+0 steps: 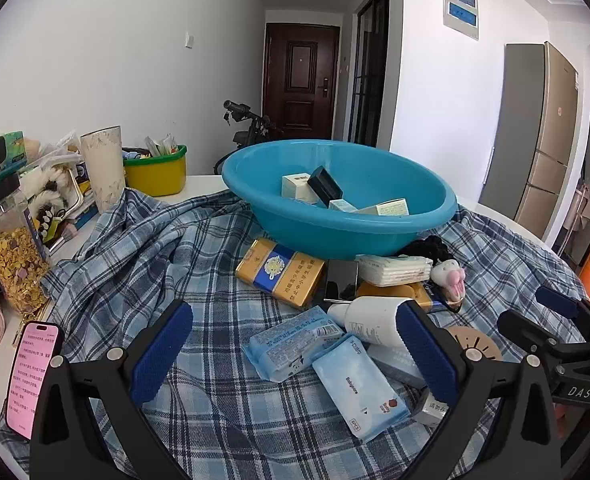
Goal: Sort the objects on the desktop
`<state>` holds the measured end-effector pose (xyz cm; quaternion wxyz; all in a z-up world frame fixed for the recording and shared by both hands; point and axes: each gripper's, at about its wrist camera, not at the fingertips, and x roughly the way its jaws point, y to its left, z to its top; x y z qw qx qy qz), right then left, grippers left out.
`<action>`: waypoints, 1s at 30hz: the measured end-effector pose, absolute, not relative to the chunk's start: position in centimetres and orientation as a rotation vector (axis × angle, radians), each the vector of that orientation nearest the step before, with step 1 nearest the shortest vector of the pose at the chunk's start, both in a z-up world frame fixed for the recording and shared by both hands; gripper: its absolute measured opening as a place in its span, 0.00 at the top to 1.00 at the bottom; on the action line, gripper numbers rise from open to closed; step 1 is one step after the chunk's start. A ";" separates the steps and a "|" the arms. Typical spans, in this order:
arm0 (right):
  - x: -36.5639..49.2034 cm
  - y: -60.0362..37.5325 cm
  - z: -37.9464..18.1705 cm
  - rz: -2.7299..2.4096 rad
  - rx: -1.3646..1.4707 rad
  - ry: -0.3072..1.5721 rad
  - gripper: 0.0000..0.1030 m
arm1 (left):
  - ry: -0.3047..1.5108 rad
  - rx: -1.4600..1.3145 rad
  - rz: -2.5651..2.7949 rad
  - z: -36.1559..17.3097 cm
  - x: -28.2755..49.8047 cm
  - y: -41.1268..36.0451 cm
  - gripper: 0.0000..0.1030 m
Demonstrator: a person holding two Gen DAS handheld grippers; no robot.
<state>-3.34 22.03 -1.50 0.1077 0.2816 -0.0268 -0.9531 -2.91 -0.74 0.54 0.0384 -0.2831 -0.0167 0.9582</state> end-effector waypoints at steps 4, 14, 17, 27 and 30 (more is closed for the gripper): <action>-3.5 22.3 -1.7 -2.804 0.832 -0.084 0.00 | -0.027 -0.875 2.952 0.3 -3.1 -0.8 0.00; -4.0 22.0 -1.8 -2.792 0.846 -0.094 0.00 | -0.018 -0.882 2.956 -0.1 -3.1 -0.8 0.00; -4.0 21.7 -1.4 -2.794 0.833 -0.079 0.00 | -0.013 -0.891 2.956 -0.1 -3.2 -0.9 0.00; -4.0 21.2 -0.8 -2.788 0.809 -0.065 0.00 | -0.023 -0.894 2.957 -0.2 -3.4 -1.1 0.00; -4.0 21.1 -0.7 -2.789 0.804 -0.058 0.00 | -0.005 -0.881 2.956 -0.3 -3.3 -0.8 0.00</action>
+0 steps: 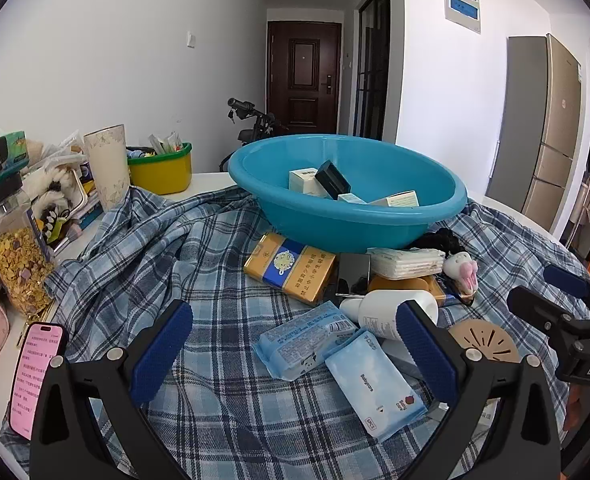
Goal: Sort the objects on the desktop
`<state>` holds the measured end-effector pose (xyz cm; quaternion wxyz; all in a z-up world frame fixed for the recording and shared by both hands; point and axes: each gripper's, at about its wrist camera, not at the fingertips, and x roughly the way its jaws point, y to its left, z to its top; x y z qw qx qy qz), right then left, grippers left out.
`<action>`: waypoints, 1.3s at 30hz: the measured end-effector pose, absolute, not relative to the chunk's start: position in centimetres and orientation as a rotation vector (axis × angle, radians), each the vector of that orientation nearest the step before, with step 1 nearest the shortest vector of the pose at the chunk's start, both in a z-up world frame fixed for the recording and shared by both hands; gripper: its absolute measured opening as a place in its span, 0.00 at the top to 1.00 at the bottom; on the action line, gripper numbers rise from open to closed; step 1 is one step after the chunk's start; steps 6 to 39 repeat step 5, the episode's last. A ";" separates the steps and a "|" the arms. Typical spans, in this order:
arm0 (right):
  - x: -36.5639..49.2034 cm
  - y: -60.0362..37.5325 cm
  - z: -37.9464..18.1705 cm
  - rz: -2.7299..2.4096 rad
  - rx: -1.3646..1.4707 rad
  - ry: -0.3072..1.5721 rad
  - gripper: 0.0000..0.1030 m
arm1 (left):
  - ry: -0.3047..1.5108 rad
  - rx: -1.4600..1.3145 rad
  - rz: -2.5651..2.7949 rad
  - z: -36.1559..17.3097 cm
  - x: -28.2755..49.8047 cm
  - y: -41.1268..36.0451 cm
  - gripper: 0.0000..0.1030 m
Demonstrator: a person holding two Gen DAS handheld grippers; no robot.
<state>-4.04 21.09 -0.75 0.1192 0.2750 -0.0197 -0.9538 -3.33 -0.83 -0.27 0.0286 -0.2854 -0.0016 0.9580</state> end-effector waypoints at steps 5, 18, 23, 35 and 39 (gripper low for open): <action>-3.9 21.1 -0.6 -2.786 0.798 -0.066 0.00 | -0.014 -0.884 2.942 -0.4 -3.5 -0.6 0.00; -3.9 21.1 -0.6 -2.786 0.798 -0.066 0.00 | -0.014 -0.884 2.942 -0.4 -3.5 -0.6 0.00; -3.9 21.1 -0.6 -2.786 0.798 -0.066 0.00 | -0.014 -0.884 2.942 -0.4 -3.5 -0.6 0.00; -3.9 21.1 -0.6 -2.786 0.798 -0.066 0.00 | -0.014 -0.884 2.942 -0.4 -3.5 -0.6 0.00; -3.9 21.1 -0.6 -2.786 0.798 -0.066 0.00 | -0.014 -0.884 2.942 -0.4 -3.5 -0.6 0.00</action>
